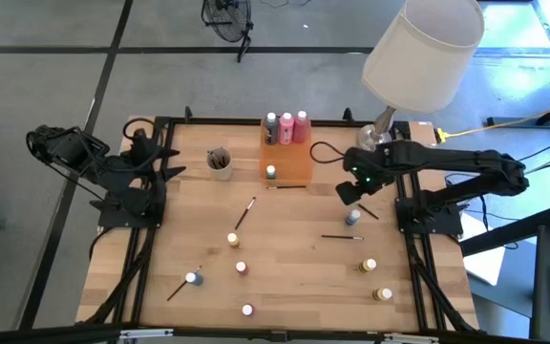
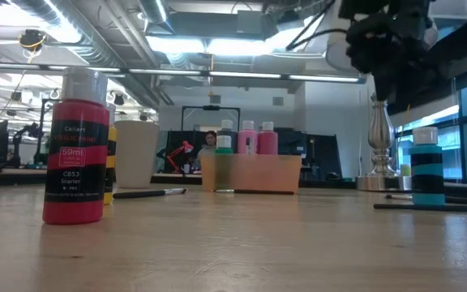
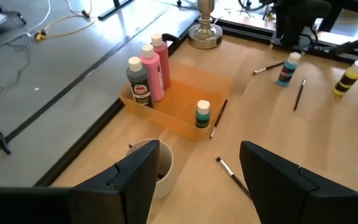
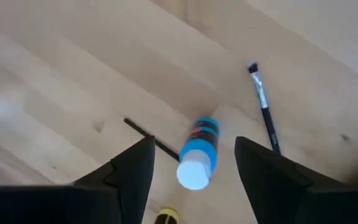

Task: Pick & Place Paint Supplies
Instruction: Put the black paint brush into the white cup

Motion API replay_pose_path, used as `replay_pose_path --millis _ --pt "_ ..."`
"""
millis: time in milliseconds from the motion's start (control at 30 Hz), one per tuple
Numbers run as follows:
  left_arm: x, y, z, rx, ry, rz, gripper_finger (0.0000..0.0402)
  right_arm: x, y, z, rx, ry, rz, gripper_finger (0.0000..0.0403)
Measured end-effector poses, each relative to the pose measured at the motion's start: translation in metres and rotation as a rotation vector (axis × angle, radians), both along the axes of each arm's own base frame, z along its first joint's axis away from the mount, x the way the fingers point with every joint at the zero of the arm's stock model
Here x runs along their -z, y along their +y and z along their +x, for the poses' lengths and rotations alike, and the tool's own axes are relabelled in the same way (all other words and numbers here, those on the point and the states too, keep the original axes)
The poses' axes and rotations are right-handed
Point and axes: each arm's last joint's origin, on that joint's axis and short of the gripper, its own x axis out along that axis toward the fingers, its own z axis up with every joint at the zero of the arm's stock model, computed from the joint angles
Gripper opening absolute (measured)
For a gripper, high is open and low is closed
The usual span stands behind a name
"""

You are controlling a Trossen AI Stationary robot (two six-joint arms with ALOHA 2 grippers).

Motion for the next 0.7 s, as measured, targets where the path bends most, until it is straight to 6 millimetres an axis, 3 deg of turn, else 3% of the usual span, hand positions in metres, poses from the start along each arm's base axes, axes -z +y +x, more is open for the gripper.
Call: replay_pose_path --millis 333,700 --pt "0.001 -0.001 0.0 0.08 0.055 0.05 0.0219 0.048 -0.019 0.032 -0.249 0.173 0.04 0.0226" --pt "0.002 -0.004 0.0 0.126 0.063 -0.069 0.0219 0.085 -0.048 0.044 -0.356 0.259 0.066 0.0223"
